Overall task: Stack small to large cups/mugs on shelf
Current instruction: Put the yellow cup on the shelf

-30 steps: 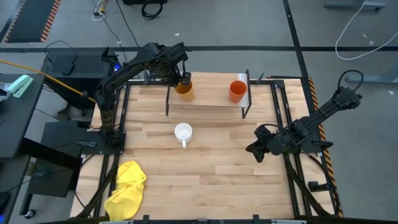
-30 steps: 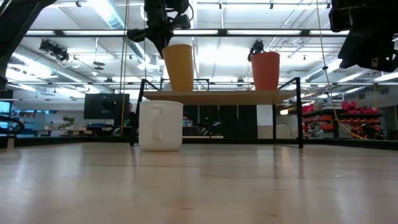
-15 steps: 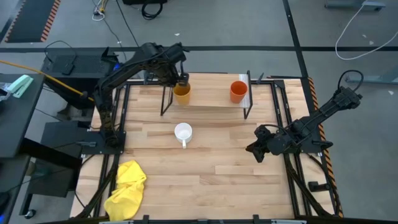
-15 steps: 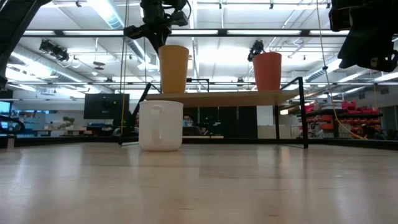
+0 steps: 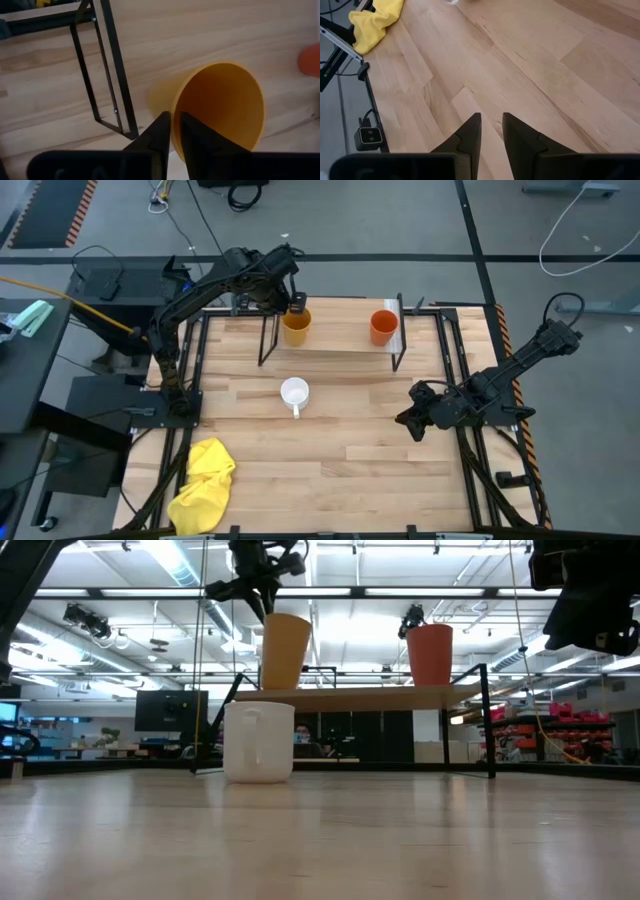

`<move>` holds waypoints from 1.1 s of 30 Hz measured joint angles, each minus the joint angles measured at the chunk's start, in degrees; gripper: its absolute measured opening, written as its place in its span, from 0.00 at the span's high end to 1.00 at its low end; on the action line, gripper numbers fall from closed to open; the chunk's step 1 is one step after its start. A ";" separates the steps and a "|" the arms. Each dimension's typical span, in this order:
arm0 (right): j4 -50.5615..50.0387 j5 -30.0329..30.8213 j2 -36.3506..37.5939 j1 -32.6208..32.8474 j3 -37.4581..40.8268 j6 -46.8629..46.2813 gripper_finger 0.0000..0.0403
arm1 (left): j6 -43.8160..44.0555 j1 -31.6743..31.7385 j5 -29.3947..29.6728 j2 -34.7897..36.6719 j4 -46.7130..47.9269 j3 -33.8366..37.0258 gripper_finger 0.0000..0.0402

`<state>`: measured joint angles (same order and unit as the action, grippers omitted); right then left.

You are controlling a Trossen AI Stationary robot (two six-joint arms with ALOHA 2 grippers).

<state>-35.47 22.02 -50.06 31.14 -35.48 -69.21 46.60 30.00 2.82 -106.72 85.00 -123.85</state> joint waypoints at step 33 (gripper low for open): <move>0.01 0.00 0.00 0.00 0.00 -0.02 0.78 | -0.78 0.42 -1.08 1.05 0.49 -4.52 0.76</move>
<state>-35.46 22.02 -50.06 31.14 -35.48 -69.23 45.82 30.41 1.74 -105.67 85.49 -128.37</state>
